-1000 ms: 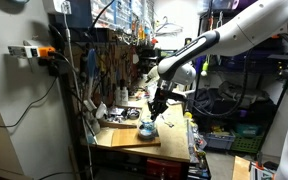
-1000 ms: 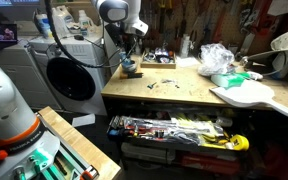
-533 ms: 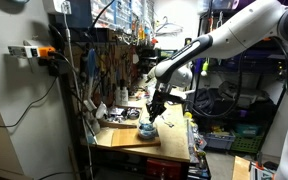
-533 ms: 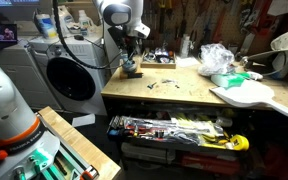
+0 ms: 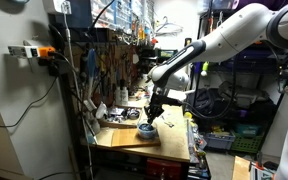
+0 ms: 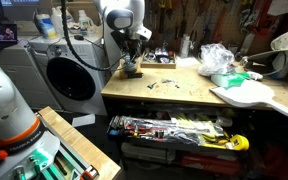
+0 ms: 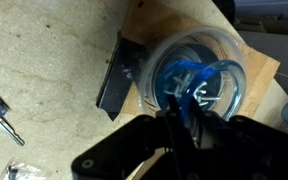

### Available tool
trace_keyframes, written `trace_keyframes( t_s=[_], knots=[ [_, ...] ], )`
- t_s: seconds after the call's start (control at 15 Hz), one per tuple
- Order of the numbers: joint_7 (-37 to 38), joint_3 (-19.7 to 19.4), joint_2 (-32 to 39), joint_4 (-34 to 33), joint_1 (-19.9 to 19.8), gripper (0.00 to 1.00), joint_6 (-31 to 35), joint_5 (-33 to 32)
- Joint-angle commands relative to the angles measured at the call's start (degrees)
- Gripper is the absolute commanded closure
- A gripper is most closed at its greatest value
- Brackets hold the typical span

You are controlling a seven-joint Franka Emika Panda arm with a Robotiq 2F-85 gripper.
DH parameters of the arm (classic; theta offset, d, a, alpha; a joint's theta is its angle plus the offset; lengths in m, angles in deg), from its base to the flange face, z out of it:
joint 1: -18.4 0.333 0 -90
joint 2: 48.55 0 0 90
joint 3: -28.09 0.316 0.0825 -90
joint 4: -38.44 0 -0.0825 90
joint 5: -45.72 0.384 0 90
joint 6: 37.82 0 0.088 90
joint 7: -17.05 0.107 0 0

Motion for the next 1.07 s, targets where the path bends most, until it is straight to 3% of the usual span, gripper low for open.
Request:
trace_keyframes(
  t_s=[0.0,0.53,1.0],
  knots=[
    [0.5,1.0,1.2,-1.1,-0.7,0.6,0.8,-1.1],
    [1.0,1.7,-1.9,-1.1,-0.5,0.03,-1.2,-2.6],
    [5.8,0.8,-12.9,4.6,-0.7,0.0,-2.8,-10.7]
  ],
)
